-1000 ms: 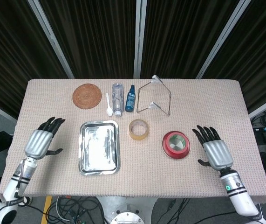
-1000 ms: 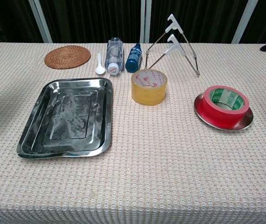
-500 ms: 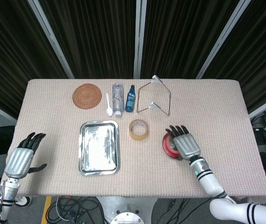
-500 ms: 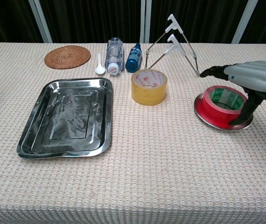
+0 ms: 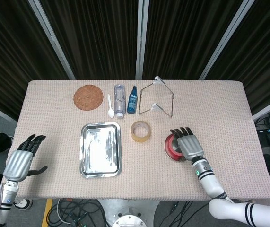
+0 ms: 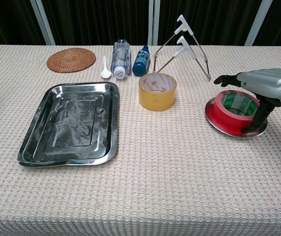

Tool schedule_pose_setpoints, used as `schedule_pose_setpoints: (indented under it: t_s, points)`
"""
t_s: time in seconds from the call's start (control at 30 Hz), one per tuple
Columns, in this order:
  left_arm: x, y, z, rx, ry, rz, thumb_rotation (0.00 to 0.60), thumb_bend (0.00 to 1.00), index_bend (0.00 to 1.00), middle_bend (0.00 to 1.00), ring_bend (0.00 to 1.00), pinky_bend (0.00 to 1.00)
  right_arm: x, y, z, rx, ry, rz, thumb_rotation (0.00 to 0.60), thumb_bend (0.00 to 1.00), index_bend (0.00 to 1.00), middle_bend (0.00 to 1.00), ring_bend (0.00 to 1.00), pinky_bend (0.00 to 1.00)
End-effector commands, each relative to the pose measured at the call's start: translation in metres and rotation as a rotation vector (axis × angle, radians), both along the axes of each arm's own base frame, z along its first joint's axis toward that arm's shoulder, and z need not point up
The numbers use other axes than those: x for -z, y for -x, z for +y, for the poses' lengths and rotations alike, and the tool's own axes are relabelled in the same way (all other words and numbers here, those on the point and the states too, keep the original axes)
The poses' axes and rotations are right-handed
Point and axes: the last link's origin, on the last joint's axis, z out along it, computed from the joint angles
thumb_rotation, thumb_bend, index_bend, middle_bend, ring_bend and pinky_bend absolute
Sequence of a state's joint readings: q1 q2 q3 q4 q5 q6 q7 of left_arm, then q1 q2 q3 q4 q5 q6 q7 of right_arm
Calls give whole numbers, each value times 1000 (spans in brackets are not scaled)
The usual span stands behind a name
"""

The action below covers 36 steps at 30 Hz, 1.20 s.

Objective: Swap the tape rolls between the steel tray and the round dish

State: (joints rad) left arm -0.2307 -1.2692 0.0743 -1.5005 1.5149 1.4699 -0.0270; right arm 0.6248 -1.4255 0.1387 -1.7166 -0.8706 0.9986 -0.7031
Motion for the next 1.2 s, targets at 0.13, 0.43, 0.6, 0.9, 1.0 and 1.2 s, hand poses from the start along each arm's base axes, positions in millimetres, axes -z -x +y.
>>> schedule_pose_setpoints:
  t_s: [0.13,0.43,0.6,0.9,1.0,1.2]
  points:
    - [1,1,1,-6,7,5,600,70,90,102,44,212,1,2,0,-1,-5,-1,600,68,0,217,84,0]
    - [1,1,1,-9,7,1,600,70,90,102,43,212,-13,-7,2,-61,67,-64,600,153,0,312,205,52]
    - [-1,3,1,-14,-2,9,600,70,90,102,44,211,-26,-34,15,-167,67,-116,600,151,0,318,207,52]
    - [-6,8,1,-22,-37,6,600,70,90,102,44,212,8,-83,26,-307,-114,-139,600,136,0,322,210,53]
    - [-6,11,0,-32,-40,5,600,70,90,102,44,212,23,-92,24,-324,-149,-129,600,131,0,323,210,53]
    - [-5,16,0,-45,-45,-2,600,70,90,102,44,212,44,-109,22,-355,-188,-108,600,127,0,318,209,53]
